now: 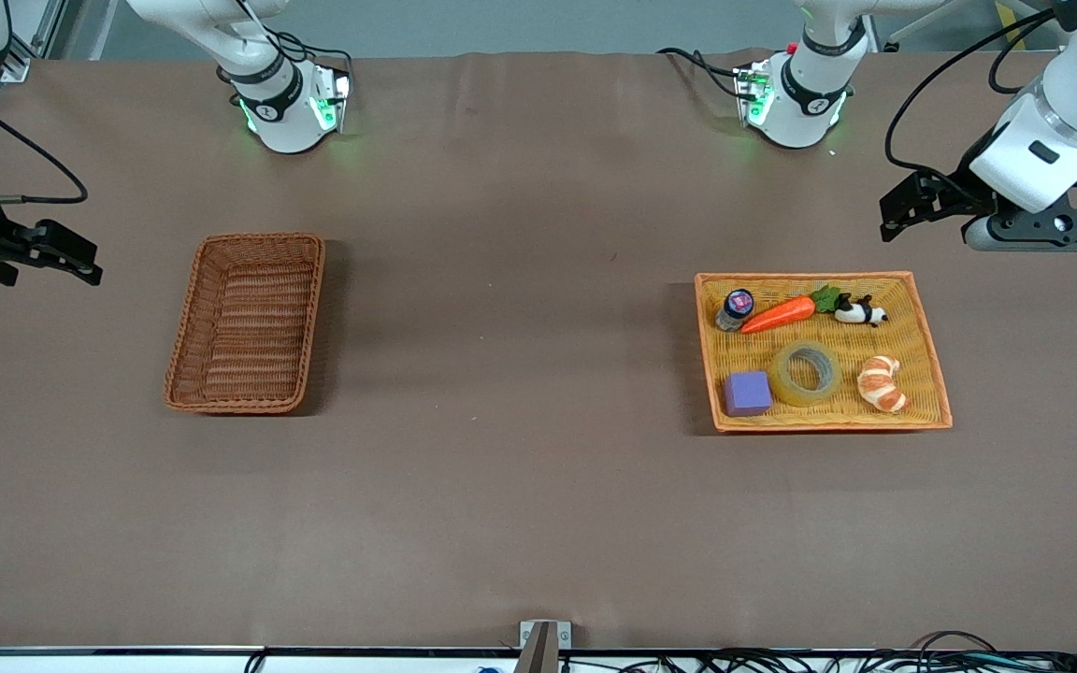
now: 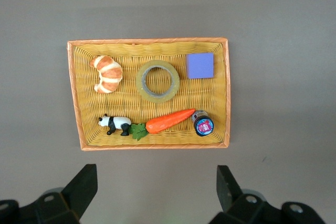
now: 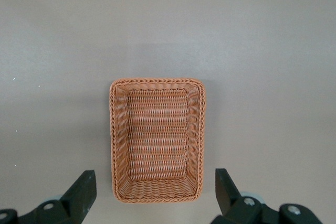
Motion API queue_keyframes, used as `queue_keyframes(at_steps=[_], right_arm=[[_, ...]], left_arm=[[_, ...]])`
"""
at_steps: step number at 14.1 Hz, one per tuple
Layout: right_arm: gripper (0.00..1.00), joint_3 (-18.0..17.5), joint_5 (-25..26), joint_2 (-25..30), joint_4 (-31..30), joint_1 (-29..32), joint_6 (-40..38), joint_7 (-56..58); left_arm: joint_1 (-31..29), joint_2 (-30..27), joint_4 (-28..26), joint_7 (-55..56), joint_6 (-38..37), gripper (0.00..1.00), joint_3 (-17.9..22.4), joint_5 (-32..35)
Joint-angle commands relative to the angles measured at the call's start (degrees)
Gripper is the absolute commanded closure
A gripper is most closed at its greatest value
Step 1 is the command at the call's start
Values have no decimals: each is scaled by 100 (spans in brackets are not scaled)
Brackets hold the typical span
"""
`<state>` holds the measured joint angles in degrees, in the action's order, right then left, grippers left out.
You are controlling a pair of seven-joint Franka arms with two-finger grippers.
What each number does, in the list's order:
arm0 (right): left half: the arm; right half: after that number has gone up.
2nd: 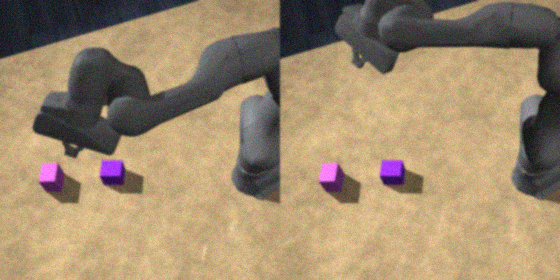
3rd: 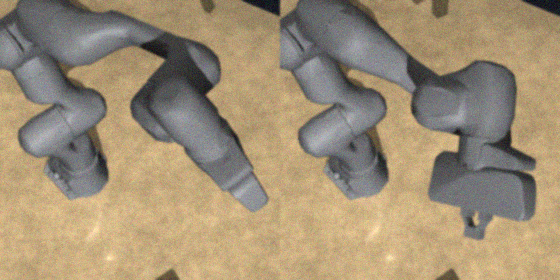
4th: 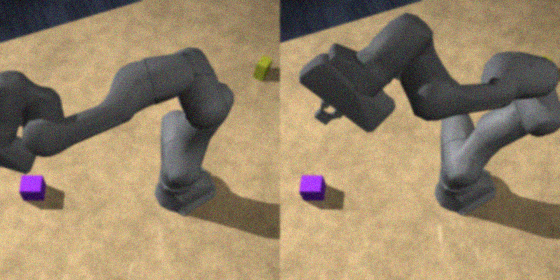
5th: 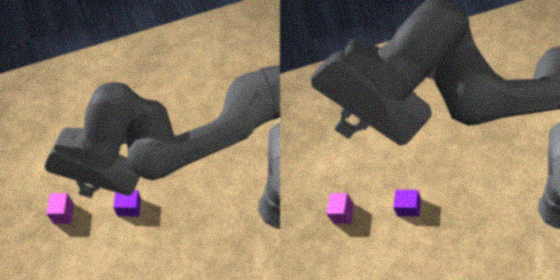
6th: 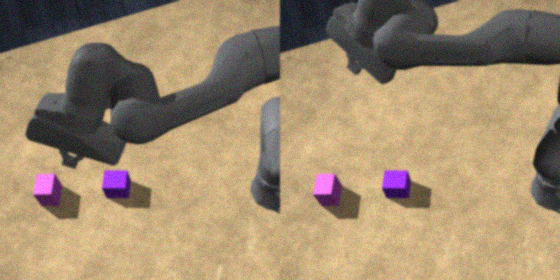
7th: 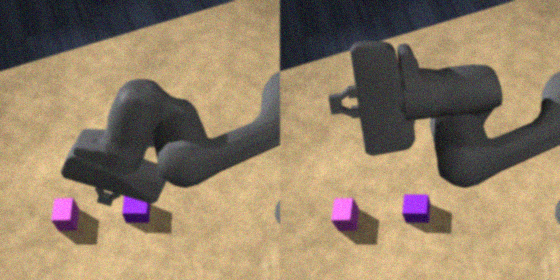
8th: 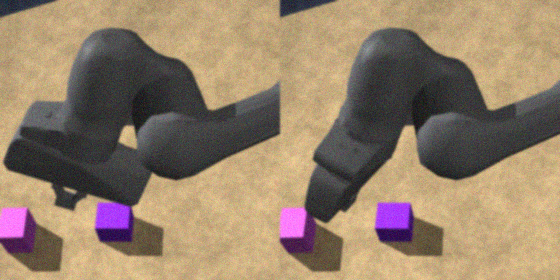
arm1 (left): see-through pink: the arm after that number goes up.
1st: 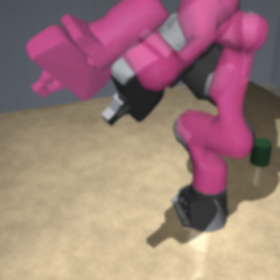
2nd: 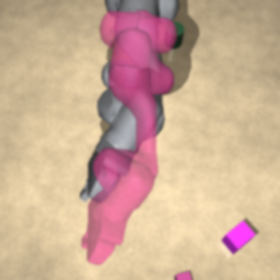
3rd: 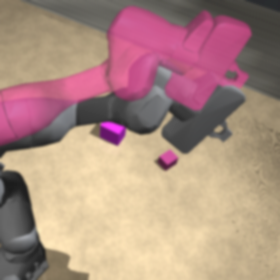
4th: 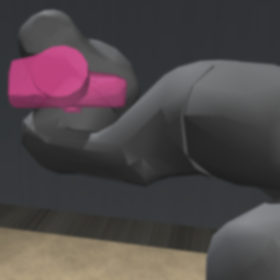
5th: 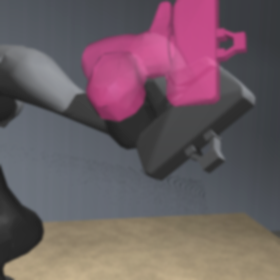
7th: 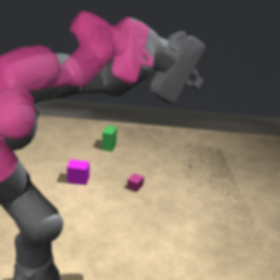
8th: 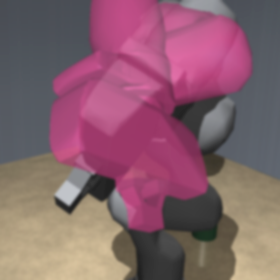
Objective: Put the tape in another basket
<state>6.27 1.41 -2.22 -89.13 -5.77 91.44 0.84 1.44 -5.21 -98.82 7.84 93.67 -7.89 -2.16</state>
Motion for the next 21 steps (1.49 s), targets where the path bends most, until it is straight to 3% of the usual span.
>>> queue_keyframes(at_steps=[1,9,12,17,19,21], right_arm=[[0,15,-45,37,-52,-30,58,-14],[0,15,-45,46,-52,-30,50,-23],[0,15,-45,46,-52,-47,41,-23],[0,15,-45,37,-52,-74,50,-23],[0,15,-45,37,-52,-56,58,-23],[0,15,-45,46,-52,-47,41,-23]], left_arm=[[-125,-77,-102,-28,108,0,-2,5],[-153,55,205,138,-50,0,-72,-4],[-144,256,355,666,-375,7,-221,13],[-214,932,355,429,-270,10,-195,48],[-162,1406,329,455,149,11,-221,513],[-196,1828,294,464,607,11,-221,514]])
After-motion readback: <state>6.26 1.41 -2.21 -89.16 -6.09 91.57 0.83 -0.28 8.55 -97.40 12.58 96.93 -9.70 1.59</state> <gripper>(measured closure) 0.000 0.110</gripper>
